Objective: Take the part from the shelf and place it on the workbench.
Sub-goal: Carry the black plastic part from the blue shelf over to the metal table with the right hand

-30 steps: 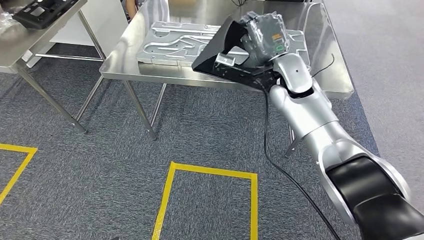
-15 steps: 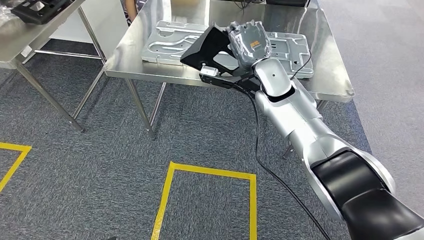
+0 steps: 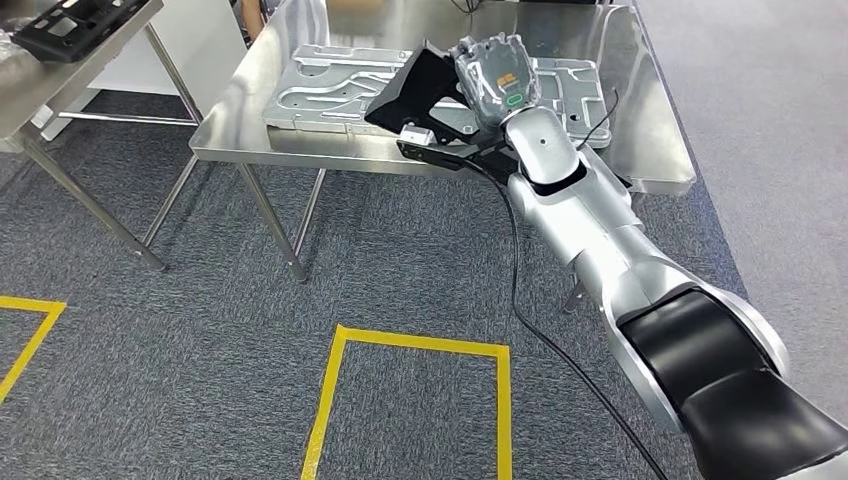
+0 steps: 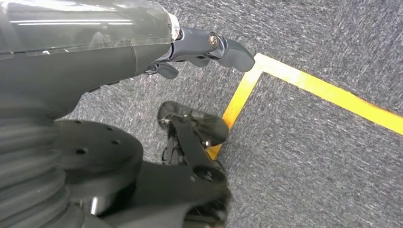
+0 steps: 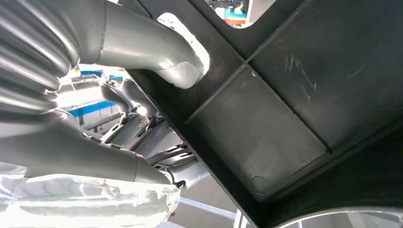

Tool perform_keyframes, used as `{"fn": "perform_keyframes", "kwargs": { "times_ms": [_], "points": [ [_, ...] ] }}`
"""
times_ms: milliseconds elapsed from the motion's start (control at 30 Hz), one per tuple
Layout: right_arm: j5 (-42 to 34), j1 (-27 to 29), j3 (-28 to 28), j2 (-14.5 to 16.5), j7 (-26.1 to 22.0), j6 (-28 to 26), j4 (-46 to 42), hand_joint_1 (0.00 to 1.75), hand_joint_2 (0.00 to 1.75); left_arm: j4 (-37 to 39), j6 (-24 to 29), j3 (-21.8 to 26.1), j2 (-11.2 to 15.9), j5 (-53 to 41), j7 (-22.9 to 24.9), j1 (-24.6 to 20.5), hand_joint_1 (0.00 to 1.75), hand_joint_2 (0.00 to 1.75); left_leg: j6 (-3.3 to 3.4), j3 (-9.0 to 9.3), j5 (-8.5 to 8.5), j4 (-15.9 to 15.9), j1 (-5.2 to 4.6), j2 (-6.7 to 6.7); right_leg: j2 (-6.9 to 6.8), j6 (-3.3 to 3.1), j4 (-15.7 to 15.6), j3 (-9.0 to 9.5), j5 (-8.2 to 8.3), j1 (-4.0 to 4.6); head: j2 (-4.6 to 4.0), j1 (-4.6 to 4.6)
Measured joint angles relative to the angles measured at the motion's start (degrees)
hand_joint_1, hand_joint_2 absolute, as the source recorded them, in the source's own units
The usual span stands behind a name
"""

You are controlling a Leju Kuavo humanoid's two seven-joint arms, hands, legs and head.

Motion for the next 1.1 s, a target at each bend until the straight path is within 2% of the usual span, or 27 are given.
{"fn": "perform_keyframes", "kwargs": {
  "times_ms": [33,67,133,167,200,267,333,400,467,500,533,567,633,667,700,800,867,900,967,1000,1033,1067,1100],
  "points": [
    [0.0,-0.1,0.0,0.1,0.0,0.1,0.2,1.75,1.75,0.0,0.0,0.0,0.0,0.0,0.0,0.0,0.0,1.75,0.03,-0.19,0.54,0.3,0.01,0.0,0.02,0.0,0.0,0.01,-0.02,0.04,0.0,0.0],
    [0.0,-0.1,0.0,0.2,0.1,0.2,0.4,1.75,1.75,0.0,0.0,0.0,0.0,0.0,0.1,0.0,0.0,1.75,0.16,0.87,2.21,-2.1,0.0,0.0,0.07,0.03,0.1,0.03,-0.05,0.06,0.0,0.0],
    [0.0,-0.5,0.0,0.4,0.2,0.2,0.6,1.75,1.75,0.0,0.0,0.0,0.1,0.0,0.1,0.0,0.0,1.75,0.71,4.96,6.13,-10.6,-0.08,-0.07,0.18,0.22,0.2,0.05,-0.14,0.15,0.01,0.0],
    [0.0,-0.8,0.1,0.4,0.2,0.2,0.7,1.75,1.75,0.0,-0.1,0.0,0.1,0.0,0.1,-0.1,0.0,1.75,1.03,6.54,7.27,-13.9,-0.2,-0.11,0.24,0.42,0.3,-0.01,-0.15,0.21,0.01,0.0],
    [0.0,-1.1,0.1,0.5,0.2,0.2,0.9,1.75,1.75,0.0,-0.1,0.0,0.1,0.1,0.0,-0.1,0.0,1.75,1.31,7.41,7.71,-15.8,-0.32,-0.16,0.27,0.67,0.3,-0.08,-0.13,0.26,0.0,0.01],
    [0.0,-1.4,0.1,0.5,-0.1,0.1,1.2,1.75,1.75,0.0,-0.3,0.1,0.2,0.0,-0.5,0.0,0.0,1.75,1.73,7.59,7.77,-16.5,-0.49,-0.17,0.29,1.3,0.1,-0.15,0.02,0.3,0.01,0.01],
    [-0.1,-1.7,0.0,0.3,-0.4,-0.1,1.5,1.75,1.75,0.0,-0.5,0.1,0.2,-0.2,-1.0,0.0,0.0,1.75,2.36,7.79,8.2,-17.1,-0.21,-0.05,0.26,1.93,0.6,-0.32,-0.45,0.28,0.01,0.01],
    [-0.2,-2.0,0.0,0.0,-0.7,-0.5,1.8,1.75,1.75,0.0,-0.6,0.0,0.3,-0.4,-1.2,-0.1,0.0,1.75,2.94,7.94,8.6,-17.6,0.06,0.07,0.23,2.45,4.7,-2.14,-3.07,0.23,0.01,0.02],
    [-0.3,-2.0,0.0,-0.4,-0.8,-0.9,2.1,1.75,1.75,0.0,-0.7,0.0,0.3,-0.5,-1.2,-0.2,0.0,1.75,3.12,7.87,8.64,-17.6,0.01,0.08,0.21,2.79,12.4,-5.72,-6.68,0.13,0.0,0.02],
    [-0.3,-1.9,0.0,-0.5,-0.9,-1.0,2.4,1.75,1.75,0.0,-0.7,0.0,0.3,-0.6,-1.2,-0.2,0.0,1.75,3.14,7.86,8.62,-17.5,0.01,0.06,0.2,2.91,15.4,-7.14,-7.54,0.05,0.0,0.02],
    [-0.4,-1.8,0.0,-0.7,-0.9,-1.0,2.6,1.75,1.75,0.0,-0.7,0.0,0.3,-0.7,-1.2,-0.2,0.0,1.75,3.14,7.85,8.57,-17.4,0.01,0.04,0.18,2.99,16.4,-7.66,-7.31,-0.05,0.0,0.02],
    [-0.4,-1.7,0.0,-0.7,-0.9,-1.0,2.8,1.75,1.75,0.0,-0.7,0.0,0.3,-0.7,-1.1,-0.2,0.0,1.75,3.08,7.85,8.5,-17.3,0.01,0.02,0.14,3.03,15.0,-7.03,-6.01,-0.14,0.01,0.02],
    [-0.3,-1.7,0.0,-0.8,-0.8,-1.1,3.1,1.75,1.75,0.0,-0.9,-0.1,0.2,-0.8,-1.1,-0.2,0.0,1.75,2.75,7.81,8.18,-16.9,-0.02,0.01,-0.09,2.93,7.0,-3.09,-2.2,-0.23,0.0,0.02],
    [-0.3,-1.8,0.0,-0.8,-0.7,-1.1,3.1,1.75,1.75,0.0,-1.0,-0.1,0.2,-0.9,-1.2,-0.2,0.0,1.75,2.51,7.72,8.01,-16.6,-0.12,0.01,-0.17,2.71,3.5,-1.41,-0.95,-0.14,0.0,0.02],
    [-0.2,-1.8,0.0,-0.8,-0.5,-1.1,3.2,1.75,1.75,0.0,-1.1,-0.2,0.2,-0.9,-1.4,-0.3,0.0,1.75,2.25,7.62,7.91,-16.4,-0.21,0.02,-0.22,2.45,1.2,-0.38,-0.35,-0.06,0.0,0.02],
    [-0.1,-1.8,0.1,-0.9,-0.2,-1.1,3.4,1.75,1.75,0.0,-1.2,-0.4,0.2,-1.0,-2.2,-0.4,0.0,1.75,1.46,7.52,7.95,-16.5,-0.4,0.04,-0.12,1.48,0.5,-0.28,-0.25,0.11,0.0,0.02],
    [0.0,-1.9,0.1,-0.8,-0.1,-1.0,3.5,1.75,1.75,0.0,-1.2,-0.6,0.3,-1.0,-2.4,-0.3,0.0,1.75,0.85,6.95,6.68,-15.0,-0.36,0.03,-0.13,0.74,0.2,-0.13,-0.07,-0.12,0.01,0.02],
    [0.0,-2.0,0.1,-0.8,0.0,-0.9,3.5,1.75,1.75,0.0,-1.2,-0.7,0.3,-0.9,-2.5,-0.4,0.0,1.75,0.58,5.94,5.2,-12.6,-0.29,0.02,-0.13,0.43,0.0,-0.04,-0.02,-0.23,0.0,0.01],
    [0.0,-2.0,0.1,-0.7,-0.1,-0.7,3.6,1.75,1.75,0.0,-1.2,-0.7,0.3,-0.8,-2.6,-0.4,0.0,1.75,0.19,2.38,1.51,-4.8,-0.13,0.03,-0.08,0.1,0.0,-0.03,-0.08,-0.17,0.0,0.0],
    [0.0,-2.0,0.1,-0.6,-0.1,-0.5,3.8,1.75,1.75,0.0,-1.2,-0.7,0.3,-0.8,-2.7,-0.3,0.0,1.75,0.1,0.74,0.43,-1.4,-0.08,0.03,-0.04,0.04,0.1,-0.04,-0.12,-0.08,0.0,0.0],
    [0.1,-2.0,0.1,-0.5,-0.1,-0.4,3.9,1.75,1.75,0.0,-1.2,-0.7,0.3,-0.7,-2.7,-0.3,0.0,1.75,0.11,-0.05,0.39,0.1,-0.07,0.03,0.0,0.0,0.1,-0.04,-0.16,-0.02,0.01,0.0],
    [0.1,-2.0,0.1,-0.4,-0.1,-0.2,4.0,1.75,1.75,0.0,-1.2,-0.7,0.3,-0.7,-2.8,-0.2,0.0,1.75,0.21,0.32,1.49,-0.8,-0.07,0.03,0.06,0.01,0.2,-0.01,-0.19,0.04,0.01,0.0],
    [0.1,-2.1,0.1,-0.2,-0.1,0.0,4.1,1.75,1.75,0.0,-1.2,-0.7,0.3,-0.7,-2.9,-0.2,0.0,1.75,0.42,1.84,3.46,-4.1,-0.08,0.03,0.13,0.06,0.3,0.05,-0.25,0.09,0.01,0.0]
  ]
}}
